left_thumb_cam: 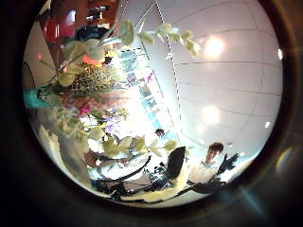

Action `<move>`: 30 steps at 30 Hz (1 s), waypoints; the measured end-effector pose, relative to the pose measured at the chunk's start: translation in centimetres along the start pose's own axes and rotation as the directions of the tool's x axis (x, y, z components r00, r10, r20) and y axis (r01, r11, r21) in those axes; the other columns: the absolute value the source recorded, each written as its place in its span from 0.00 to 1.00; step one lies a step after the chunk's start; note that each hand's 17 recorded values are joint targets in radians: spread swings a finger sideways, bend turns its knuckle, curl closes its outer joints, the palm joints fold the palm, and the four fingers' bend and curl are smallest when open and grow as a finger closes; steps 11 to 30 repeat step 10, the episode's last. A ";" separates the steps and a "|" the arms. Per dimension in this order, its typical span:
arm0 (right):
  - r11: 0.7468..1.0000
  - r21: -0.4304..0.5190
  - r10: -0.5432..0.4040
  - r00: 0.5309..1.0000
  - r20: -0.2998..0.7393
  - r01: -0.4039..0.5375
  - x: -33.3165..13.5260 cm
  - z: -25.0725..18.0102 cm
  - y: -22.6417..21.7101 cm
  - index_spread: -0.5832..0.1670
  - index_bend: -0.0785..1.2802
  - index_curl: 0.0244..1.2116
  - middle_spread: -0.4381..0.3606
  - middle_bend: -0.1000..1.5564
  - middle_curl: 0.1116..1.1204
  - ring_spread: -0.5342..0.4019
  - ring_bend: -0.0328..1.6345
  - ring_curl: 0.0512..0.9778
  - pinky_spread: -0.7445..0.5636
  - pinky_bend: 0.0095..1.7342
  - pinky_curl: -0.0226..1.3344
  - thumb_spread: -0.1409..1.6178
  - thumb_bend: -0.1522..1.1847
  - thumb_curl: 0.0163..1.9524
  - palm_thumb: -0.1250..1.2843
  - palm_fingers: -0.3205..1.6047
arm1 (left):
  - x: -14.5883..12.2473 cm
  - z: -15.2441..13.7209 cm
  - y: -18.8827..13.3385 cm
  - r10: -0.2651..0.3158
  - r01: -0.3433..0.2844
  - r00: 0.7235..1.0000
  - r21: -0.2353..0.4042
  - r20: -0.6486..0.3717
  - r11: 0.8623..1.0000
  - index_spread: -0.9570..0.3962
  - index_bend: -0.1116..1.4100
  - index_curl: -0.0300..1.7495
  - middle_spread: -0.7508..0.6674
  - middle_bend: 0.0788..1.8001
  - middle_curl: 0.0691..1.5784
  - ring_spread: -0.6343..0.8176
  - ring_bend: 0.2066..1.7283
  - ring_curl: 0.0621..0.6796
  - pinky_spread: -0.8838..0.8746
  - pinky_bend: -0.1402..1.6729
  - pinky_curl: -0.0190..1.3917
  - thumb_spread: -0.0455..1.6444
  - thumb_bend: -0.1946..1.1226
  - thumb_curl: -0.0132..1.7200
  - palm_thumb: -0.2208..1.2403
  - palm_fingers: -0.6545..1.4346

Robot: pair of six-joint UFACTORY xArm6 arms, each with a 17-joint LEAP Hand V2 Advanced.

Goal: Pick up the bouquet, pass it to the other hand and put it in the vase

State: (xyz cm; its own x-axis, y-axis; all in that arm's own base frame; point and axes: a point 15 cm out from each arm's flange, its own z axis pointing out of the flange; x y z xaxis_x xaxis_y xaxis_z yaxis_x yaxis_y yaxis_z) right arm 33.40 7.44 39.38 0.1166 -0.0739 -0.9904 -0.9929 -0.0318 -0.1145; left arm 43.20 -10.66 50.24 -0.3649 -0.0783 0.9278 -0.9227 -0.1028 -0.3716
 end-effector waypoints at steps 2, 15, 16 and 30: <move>1.000 -0.006 -0.024 1.000 0.005 0.024 -0.4 -0.4 0.3 0.26 0.20 0.31 0.51 0.18 0.22 0.61 0.27 0.16 0.92 0.20 0.18 0.67 0.10 0.27 0.64 0.40 | 1.1 0.2 1.2 0.002 -0.002 1.000 0.004 0.007 1.000 0.79 0.15 0.20 0.92 0.05 0.15 0.85 0.20 0.16 0.83 0.17 0.30 0.53 0.12 0.21 0.19 0.23; 0.999 -0.035 -0.029 0.985 -0.168 0.023 -0.1 -4.4 1.5 0.27 0.20 0.31 0.52 0.18 0.22 0.61 0.27 0.16 0.91 0.19 0.18 0.66 0.10 0.27 0.64 0.41 | 3.8 -0.2 6.7 -0.009 0.009 0.992 -0.003 0.127 1.000 0.80 0.17 0.18 0.92 0.05 0.13 0.85 0.17 0.16 0.83 0.17 0.26 0.54 0.13 0.21 0.20 0.26; 0.999 -0.035 -0.029 0.985 -0.168 0.023 -0.1 -4.4 1.5 0.27 0.20 0.31 0.52 0.18 0.22 0.61 0.27 0.16 0.91 0.19 0.18 0.66 0.10 0.27 0.64 0.41 | 3.8 -0.2 6.7 -0.009 0.009 0.992 -0.003 0.127 1.000 0.80 0.17 0.18 0.92 0.05 0.13 0.85 0.17 0.16 0.83 0.17 0.26 0.54 0.13 0.21 0.20 0.26; 0.999 -0.035 -0.029 0.985 -0.168 0.023 -0.1 -4.4 1.5 0.27 0.20 0.31 0.52 0.18 0.22 0.61 0.27 0.16 0.91 0.19 0.18 0.66 0.10 0.27 0.64 0.41 | 3.8 -0.2 6.7 -0.009 0.009 0.992 -0.003 0.127 1.000 0.80 0.17 0.18 0.92 0.05 0.13 0.85 0.17 0.16 0.83 0.17 0.26 0.54 0.13 0.21 0.20 0.26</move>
